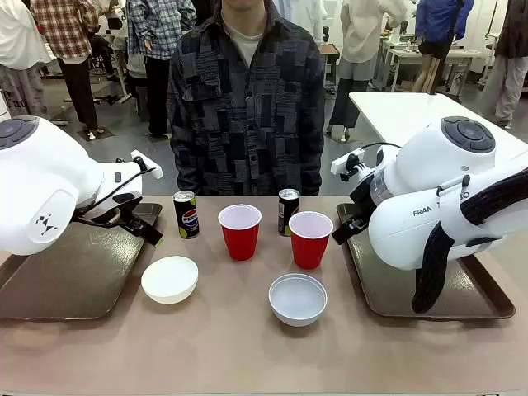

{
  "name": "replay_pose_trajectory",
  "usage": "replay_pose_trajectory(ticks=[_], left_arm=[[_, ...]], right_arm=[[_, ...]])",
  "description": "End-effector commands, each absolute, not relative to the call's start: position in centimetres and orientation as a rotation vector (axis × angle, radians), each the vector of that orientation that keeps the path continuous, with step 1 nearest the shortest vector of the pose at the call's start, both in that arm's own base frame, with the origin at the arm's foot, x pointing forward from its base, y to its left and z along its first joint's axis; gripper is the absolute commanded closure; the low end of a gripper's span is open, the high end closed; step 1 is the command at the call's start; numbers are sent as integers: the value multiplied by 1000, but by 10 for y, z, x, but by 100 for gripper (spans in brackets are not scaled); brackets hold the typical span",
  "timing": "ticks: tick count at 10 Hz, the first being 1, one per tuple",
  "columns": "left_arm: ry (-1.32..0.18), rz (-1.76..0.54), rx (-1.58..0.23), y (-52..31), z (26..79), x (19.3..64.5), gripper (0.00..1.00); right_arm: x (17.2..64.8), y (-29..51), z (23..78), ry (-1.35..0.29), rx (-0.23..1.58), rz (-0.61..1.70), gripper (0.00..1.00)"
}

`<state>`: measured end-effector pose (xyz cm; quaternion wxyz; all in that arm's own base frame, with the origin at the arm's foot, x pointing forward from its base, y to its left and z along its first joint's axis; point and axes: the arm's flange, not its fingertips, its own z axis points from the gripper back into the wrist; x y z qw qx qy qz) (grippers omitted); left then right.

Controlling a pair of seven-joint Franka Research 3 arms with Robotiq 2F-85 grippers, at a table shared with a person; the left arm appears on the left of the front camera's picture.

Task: Prepare tableware on both trays.
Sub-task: Pick up a Picnic Bowl from the table and place it on a Handle tray.

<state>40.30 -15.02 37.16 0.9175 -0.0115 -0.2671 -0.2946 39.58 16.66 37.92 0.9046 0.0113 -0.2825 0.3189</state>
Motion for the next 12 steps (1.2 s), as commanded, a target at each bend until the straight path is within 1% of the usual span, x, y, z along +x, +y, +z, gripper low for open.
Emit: replay_pose_trajectory(ticks=[1, 12], left_arm=[[-550, -606, -24, -150, 372, 403, 0], [-550, -606, -24, -150, 372, 403, 0]], right_arm=[[396, 167, 380, -585, 23, 659, 0], [396, 167, 380, -585, 23, 659, 0]])
